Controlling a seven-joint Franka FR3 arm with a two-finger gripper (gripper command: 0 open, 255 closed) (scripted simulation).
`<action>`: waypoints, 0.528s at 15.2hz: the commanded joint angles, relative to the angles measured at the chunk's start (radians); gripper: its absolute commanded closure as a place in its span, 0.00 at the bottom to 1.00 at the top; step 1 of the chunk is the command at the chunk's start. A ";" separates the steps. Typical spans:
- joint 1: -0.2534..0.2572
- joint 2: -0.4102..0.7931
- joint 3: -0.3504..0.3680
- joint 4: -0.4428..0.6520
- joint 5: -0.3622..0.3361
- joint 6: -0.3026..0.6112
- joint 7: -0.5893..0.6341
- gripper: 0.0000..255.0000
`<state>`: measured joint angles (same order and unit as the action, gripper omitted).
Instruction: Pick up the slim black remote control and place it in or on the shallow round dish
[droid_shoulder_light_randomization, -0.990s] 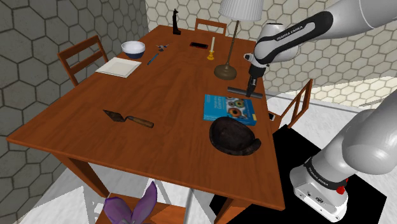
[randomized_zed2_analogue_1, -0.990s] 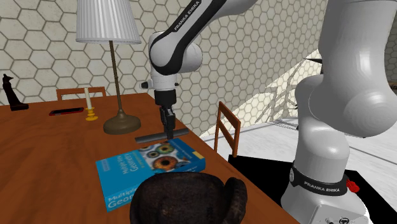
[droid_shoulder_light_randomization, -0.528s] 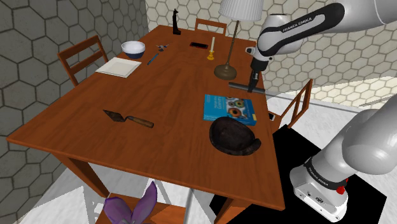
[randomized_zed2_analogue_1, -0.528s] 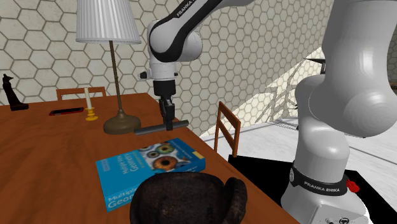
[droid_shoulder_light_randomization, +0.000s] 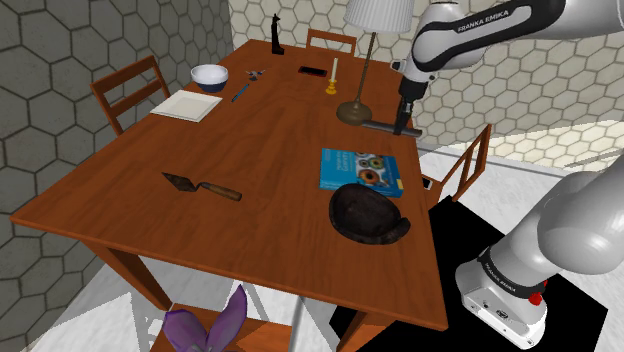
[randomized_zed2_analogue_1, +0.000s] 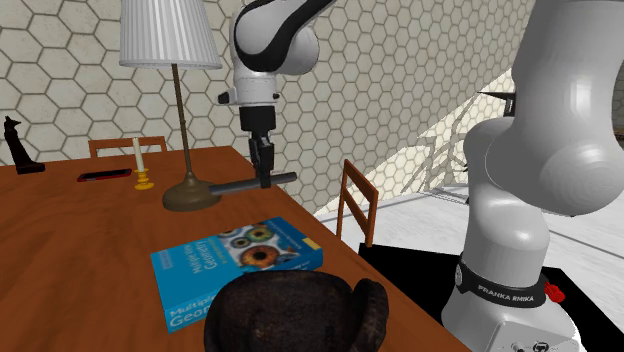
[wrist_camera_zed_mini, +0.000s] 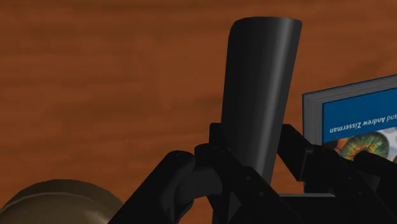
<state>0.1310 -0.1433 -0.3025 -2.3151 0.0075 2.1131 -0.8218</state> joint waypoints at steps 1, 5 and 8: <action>-0.002 -0.013 0.000 0.017 -0.004 -0.030 0.001 1.00; -0.002 -0.036 0.003 0.050 -0.011 -0.085 0.009 1.00; -0.002 -0.051 0.006 0.077 -0.015 -0.126 0.014 1.00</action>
<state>0.1293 -0.1930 -0.2966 -2.2492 -0.0072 1.9996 -0.8075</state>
